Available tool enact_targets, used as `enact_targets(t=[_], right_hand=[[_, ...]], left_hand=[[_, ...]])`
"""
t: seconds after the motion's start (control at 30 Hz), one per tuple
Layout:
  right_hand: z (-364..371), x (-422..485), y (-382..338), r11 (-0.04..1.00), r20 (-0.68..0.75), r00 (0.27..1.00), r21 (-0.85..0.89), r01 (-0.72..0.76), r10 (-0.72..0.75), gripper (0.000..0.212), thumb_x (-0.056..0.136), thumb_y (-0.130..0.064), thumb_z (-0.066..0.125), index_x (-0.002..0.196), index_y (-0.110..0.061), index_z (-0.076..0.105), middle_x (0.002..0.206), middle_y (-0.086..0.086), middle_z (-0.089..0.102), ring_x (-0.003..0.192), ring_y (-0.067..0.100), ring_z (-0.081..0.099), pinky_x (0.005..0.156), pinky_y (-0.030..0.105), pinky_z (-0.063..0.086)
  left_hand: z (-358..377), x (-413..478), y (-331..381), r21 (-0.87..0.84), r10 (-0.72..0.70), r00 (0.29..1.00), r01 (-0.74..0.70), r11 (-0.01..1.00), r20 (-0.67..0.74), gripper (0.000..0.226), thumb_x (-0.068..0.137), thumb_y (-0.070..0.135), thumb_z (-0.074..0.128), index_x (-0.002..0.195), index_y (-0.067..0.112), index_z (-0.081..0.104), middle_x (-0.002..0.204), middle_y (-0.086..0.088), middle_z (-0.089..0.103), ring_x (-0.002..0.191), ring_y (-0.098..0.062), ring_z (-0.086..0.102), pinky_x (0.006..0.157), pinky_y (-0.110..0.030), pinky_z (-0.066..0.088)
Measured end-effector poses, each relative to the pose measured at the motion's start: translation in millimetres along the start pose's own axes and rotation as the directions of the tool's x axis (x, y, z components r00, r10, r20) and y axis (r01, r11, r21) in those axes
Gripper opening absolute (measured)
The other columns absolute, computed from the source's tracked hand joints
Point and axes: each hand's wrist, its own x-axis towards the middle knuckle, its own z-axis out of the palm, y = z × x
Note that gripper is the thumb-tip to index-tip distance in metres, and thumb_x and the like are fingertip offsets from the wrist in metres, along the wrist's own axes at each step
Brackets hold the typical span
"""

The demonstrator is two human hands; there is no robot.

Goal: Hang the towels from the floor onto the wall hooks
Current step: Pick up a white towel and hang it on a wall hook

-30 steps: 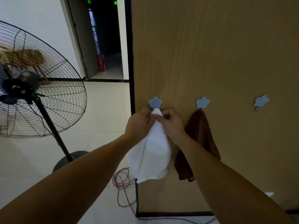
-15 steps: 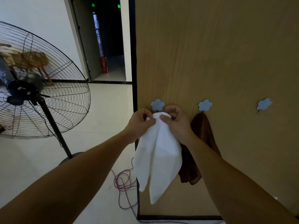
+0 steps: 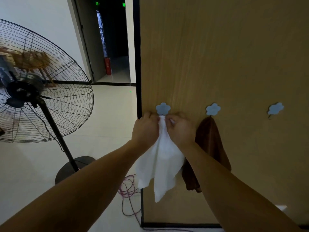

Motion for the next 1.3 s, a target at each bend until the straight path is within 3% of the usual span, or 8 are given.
enact_targets(t=[0.13, 0.27, 0.4, 0.73, 0.83, 0.93, 1.03, 1.3], right_hand=[[3, -11, -6, 0.989, 0.030, 1.000, -0.150, -0.004, 0.009, 0.034, 0.096, -0.042, 0.045, 0.100, -0.020, 0.071, 0.110, 0.002, 0.051, 0.083, 0.017, 0.055, 0.066, 0.033, 0.050], [0, -16, -4, 0.997, 0.118, 0.992, -0.061, 0.044, -0.037, 0.034, 0.095, -0.037, 0.046, 0.111, -0.018, 0.067, 0.111, 0.002, 0.055, 0.095, 0.018, 0.055, 0.081, 0.036, 0.049], [3, -17, -4, 0.999, 0.182, 0.983, 0.030, 0.019, -0.024, 0.023, 0.086, -0.024, 0.059, 0.107, -0.017, 0.065, 0.099, 0.002, 0.063, 0.089, 0.016, 0.060, 0.077, 0.029, 0.049], [-1, -13, 11, 0.927, 0.376, 0.917, 0.280, -0.249, 0.133, 0.030, 0.085, -0.010, 0.061, 0.114, -0.017, 0.058, 0.088, -0.010, 0.059, 0.076, 0.005, 0.057, 0.061, 0.015, 0.045], [3, -16, 14, 0.947, 0.360, 0.915, 0.187, -0.261, 0.181, 0.027, 0.086, -0.007, 0.056, 0.113, -0.013, 0.059, 0.086, -0.004, 0.060, 0.073, 0.009, 0.057, 0.061, 0.023, 0.048], [11, -18, 18, 0.974, 0.398, 0.902, 0.076, -0.212, 0.165, 0.019, 0.091, -0.009, 0.052, 0.107, -0.007, 0.060, 0.092, 0.006, 0.064, 0.078, 0.018, 0.060, 0.069, 0.031, 0.052], [17, -22, 26, 0.983, 0.479, 0.868, 0.049, -0.176, 0.131, 0.016, 0.093, -0.011, 0.054, 0.104, -0.002, 0.062, 0.098, 0.015, 0.067, 0.087, 0.027, 0.064, 0.081, 0.041, 0.053], [16, -34, 28, 0.947, 0.386, 0.898, 0.148, -0.286, 0.211, 0.057, 0.072, -0.045, 0.078, 0.115, -0.022, 0.050, 0.091, -0.020, 0.050, 0.077, -0.005, 0.049, 0.060, 0.011, 0.034]], left_hand=[[-4, 0, 10, 0.091, -0.044, 0.999, 0.045, 0.995, -0.011, 0.047, 0.099, 0.045, 0.028, 0.095, 0.019, 0.067, 0.097, -0.004, 0.064, 0.091, -0.027, 0.059, 0.076, -0.034, 0.037], [-5, -13, 8, 0.078, 0.000, 1.000, 0.000, 0.997, 0.004, 0.038, 0.088, 0.049, 0.048, 0.105, 0.019, 0.064, 0.103, -0.005, 0.058, 0.100, -0.028, 0.050, 0.081, -0.037, 0.040], [2, -20, 6, -0.098, 0.047, 0.998, -0.043, 0.994, 0.038, 0.043, 0.080, 0.038, 0.068, 0.115, 0.014, 0.062, 0.111, -0.007, 0.058, 0.101, -0.026, 0.053, 0.082, -0.032, 0.045], [-7, -13, -11, -0.455, -0.120, 0.932, 0.277, 0.846, 0.343, 0.020, 0.086, 0.004, 0.050, 0.098, 0.009, 0.064, 0.085, 0.001, 0.063, 0.080, -0.018, 0.060, 0.064, -0.020, 0.047], [1, -18, -10, -0.504, -0.117, 0.911, 0.322, 0.801, 0.395, 0.023, 0.089, 0.010, 0.053, 0.107, -0.002, 0.062, 0.103, -0.013, 0.065, 0.096, -0.026, 0.060, 0.087, -0.033, 0.051], [12, -26, -10, -0.503, -0.147, 0.905, 0.351, 0.790, 0.400, 0.031, 0.094, 0.009, 0.055, 0.117, -0.012, 0.055, 0.119, -0.027, 0.059, 0.112, -0.039, 0.055, 0.101, -0.043, 0.042], [20, -26, -9, -0.285, -0.271, 0.894, 0.381, 0.880, 0.358, 0.027, 0.090, 0.018, 0.056, 0.113, 0.003, 0.058, 0.106, -0.016, 0.065, 0.099, -0.033, 0.061, 0.080, -0.035, 0.048], [17, -32, -9, -0.343, -0.212, 0.967, 0.248, 0.906, 0.139, 0.037, 0.079, 0.033, 0.068, 0.108, 0.013, 0.056, 0.100, -0.004, 0.063, 0.088, -0.022, 0.061, 0.078, -0.043, 0.056]])
